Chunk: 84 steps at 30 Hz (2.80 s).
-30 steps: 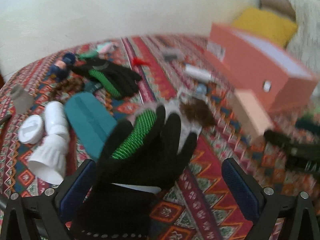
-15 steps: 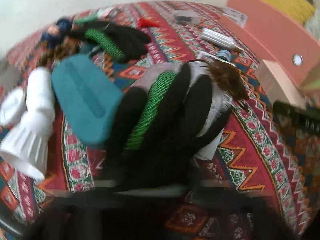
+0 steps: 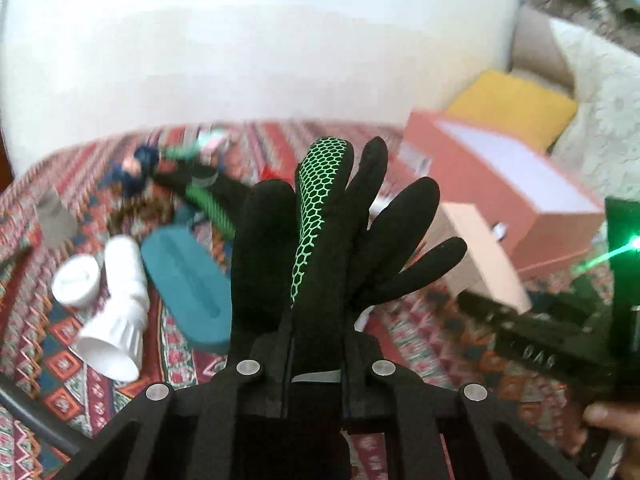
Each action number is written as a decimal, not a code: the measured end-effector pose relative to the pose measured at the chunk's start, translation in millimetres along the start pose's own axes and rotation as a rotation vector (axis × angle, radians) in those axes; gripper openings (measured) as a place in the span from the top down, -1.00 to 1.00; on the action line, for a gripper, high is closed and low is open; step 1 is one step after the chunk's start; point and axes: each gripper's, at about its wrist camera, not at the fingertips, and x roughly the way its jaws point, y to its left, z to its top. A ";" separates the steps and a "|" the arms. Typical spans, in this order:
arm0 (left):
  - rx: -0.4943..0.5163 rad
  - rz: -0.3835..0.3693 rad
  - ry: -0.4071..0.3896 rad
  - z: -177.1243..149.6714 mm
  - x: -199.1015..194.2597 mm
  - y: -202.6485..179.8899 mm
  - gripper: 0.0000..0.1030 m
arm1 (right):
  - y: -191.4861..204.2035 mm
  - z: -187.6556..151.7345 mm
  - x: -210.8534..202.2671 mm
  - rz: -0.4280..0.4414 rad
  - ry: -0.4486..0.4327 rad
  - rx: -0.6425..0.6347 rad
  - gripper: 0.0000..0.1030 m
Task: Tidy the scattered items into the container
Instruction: 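Grasp the black green-mesh glove with the left tool while the right tool grasps the peach box, then carry the glove with the left tool into the pink box while the right tool drops the peach box in, then swing both open tools away and back over the scattered items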
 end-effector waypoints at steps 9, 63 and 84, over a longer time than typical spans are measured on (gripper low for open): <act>0.048 -0.051 -0.166 42.6 -68.4 -44.5 0.79 | 17.7 12.9 -108.3 0.063 -0.276 -0.055 -0.03; -0.162 0.765 -0.535 -30.9 -392.6 14.5 -0.98 | 215.1 -8.1 -315.4 0.728 -0.460 -0.385 -0.99; -0.066 0.623 -0.603 -20.6 -399.5 -1.9 0.97 | 210.5 -13.5 -385.3 0.766 -0.628 -0.376 0.72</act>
